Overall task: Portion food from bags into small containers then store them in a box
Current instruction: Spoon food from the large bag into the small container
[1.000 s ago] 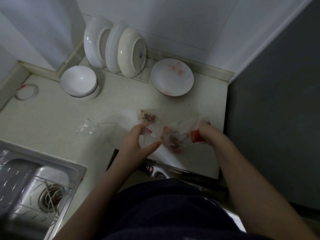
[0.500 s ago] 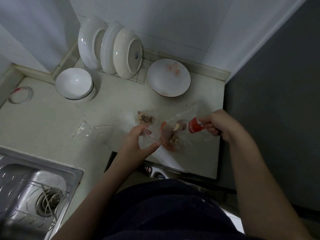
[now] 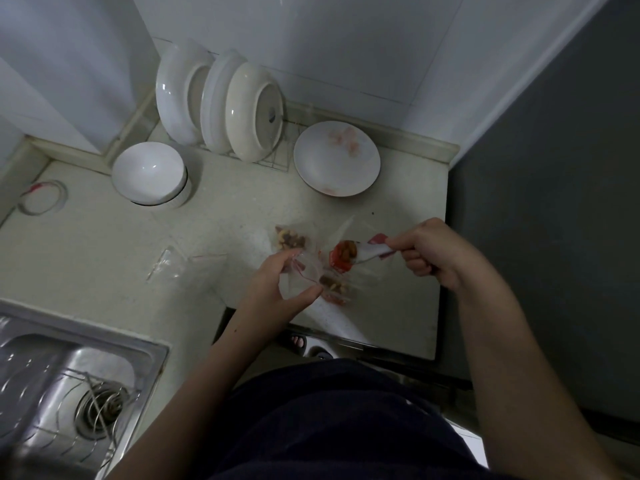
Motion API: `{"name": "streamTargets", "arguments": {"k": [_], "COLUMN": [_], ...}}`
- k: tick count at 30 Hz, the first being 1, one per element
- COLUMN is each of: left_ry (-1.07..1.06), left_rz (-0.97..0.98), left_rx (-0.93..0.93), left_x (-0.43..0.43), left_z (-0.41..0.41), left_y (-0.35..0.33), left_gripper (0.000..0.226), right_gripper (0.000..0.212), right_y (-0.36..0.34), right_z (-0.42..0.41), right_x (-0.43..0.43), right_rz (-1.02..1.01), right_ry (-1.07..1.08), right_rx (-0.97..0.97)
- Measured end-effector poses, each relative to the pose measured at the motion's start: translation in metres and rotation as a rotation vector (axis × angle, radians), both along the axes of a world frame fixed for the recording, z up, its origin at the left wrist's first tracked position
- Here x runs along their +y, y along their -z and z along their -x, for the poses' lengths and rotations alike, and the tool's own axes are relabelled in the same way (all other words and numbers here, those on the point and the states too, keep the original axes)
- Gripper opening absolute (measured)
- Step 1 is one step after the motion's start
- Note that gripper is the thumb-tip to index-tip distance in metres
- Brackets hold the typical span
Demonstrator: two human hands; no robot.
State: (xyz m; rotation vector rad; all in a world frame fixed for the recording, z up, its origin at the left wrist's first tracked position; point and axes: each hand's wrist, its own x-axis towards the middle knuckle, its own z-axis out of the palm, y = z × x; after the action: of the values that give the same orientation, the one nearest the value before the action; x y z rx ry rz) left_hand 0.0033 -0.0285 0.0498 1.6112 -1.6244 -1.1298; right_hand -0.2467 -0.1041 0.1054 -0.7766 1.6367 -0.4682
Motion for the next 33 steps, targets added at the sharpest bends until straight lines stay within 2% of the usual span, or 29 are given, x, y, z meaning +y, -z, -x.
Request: {"name": "streamTargets", "arguments": {"k": [3, 10, 13, 15, 19, 24, 29, 33], "left_ry": [0.001, -0.002, 0.0, -0.004, -0.014, -0.001, 0.009, 0.024], "left_rz": [0.005, 0.016, 0.027, 0.036, 0.021, 0.022, 0.018, 0.016], "left_rx": [-0.008, -0.017, -0.002, 0.015, 0.026, 0.037, 0.055, 0.07], "left_x": [0.0, 0.0, 0.0, 0.001, 0.002, 0.002, 0.003, 0.002], "left_z": [-0.001, 0.001, 0.003, 0.004, 0.006, 0.006, 0.007, 0.007], "left_y": [0.0, 0.001, 0.002, 0.002, 0.001, 0.002, 0.001, 0.002], "left_gripper": [0.057, 0.057, 0.055, 0.053, 0.059, 0.07, 0.059, 0.058], "right_gripper": [0.036, 0.02, 0.023, 0.018, 0.038, 0.041, 0.043, 0.034], "right_y": [-0.002, -0.009, -0.007, -0.005, -0.003, -0.005, -0.004, -0.002], "right_z": [-0.005, -0.01, -0.012, -0.014, -0.014, -0.013, -0.014, -0.014], "right_x": [0.004, 0.018, 0.027, 0.035, 0.047, 0.054, 0.06, 0.065], "right_rz": [0.029, 0.102, 0.17, 0.223, 0.286, 0.303, 0.312, 0.306], "right_ry": [0.004, 0.09, 0.152, 0.199, 0.287, 0.326, 0.38, 0.403], "right_rx": [-0.028, 0.005, 0.005, -0.014, -0.04, -0.065, -0.074, -0.07]}}
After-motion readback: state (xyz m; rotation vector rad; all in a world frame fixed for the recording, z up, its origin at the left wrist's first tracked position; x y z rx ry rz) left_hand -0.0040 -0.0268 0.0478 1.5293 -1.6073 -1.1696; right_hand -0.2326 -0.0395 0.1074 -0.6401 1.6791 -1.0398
